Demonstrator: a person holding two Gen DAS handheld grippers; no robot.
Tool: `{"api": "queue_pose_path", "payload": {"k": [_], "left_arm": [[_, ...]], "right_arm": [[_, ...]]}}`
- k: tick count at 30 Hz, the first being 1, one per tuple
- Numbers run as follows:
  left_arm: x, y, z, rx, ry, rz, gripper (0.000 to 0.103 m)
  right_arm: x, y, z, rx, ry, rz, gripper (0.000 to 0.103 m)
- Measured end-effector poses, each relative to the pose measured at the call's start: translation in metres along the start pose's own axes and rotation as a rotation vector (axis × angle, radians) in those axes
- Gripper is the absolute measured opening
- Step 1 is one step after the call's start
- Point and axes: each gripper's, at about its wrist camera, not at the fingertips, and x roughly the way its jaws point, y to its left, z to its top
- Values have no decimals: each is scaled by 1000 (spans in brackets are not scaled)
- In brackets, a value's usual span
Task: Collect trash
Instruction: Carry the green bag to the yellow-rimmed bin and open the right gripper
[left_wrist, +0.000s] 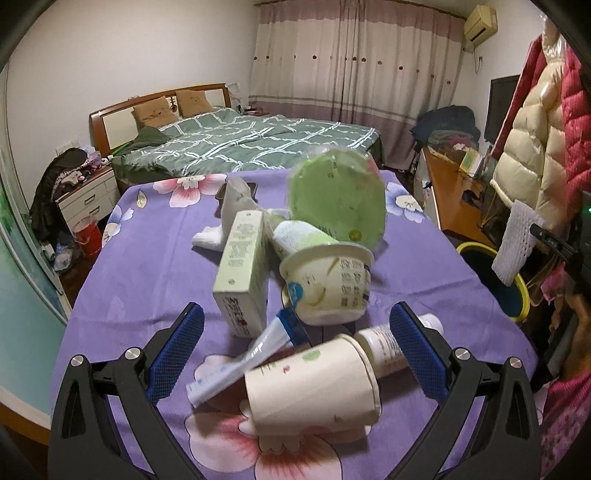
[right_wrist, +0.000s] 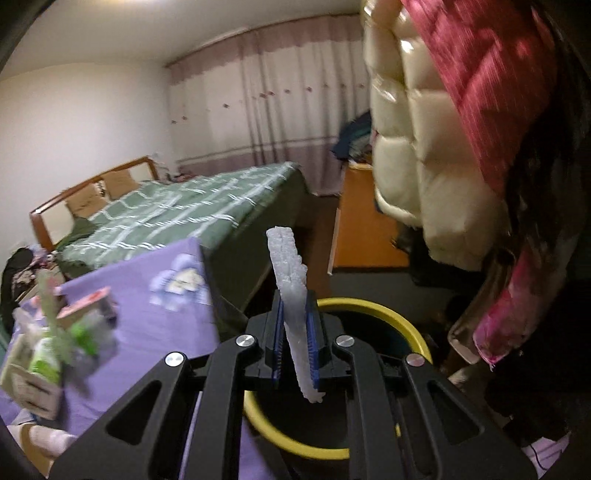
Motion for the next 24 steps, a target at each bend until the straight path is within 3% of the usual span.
{"api": "queue_pose_path", "payload": {"k": [5, 8, 14, 24], "left_arm": [[1, -10, -11, 21, 34, 12, 99], [2, -12, -16, 26, 49, 27, 99], [5, -12, -26, 26, 83, 49, 99], [23, -15, -39, 9, 168, 40, 99]], "right_arm": [[21, -9, -7, 16, 41, -24, 17], [19, -9, -9, 26, 38, -21, 25], [8, -9, -6, 46, 18, 10, 31], [6, -3, -7, 50, 20, 48, 33]]}}
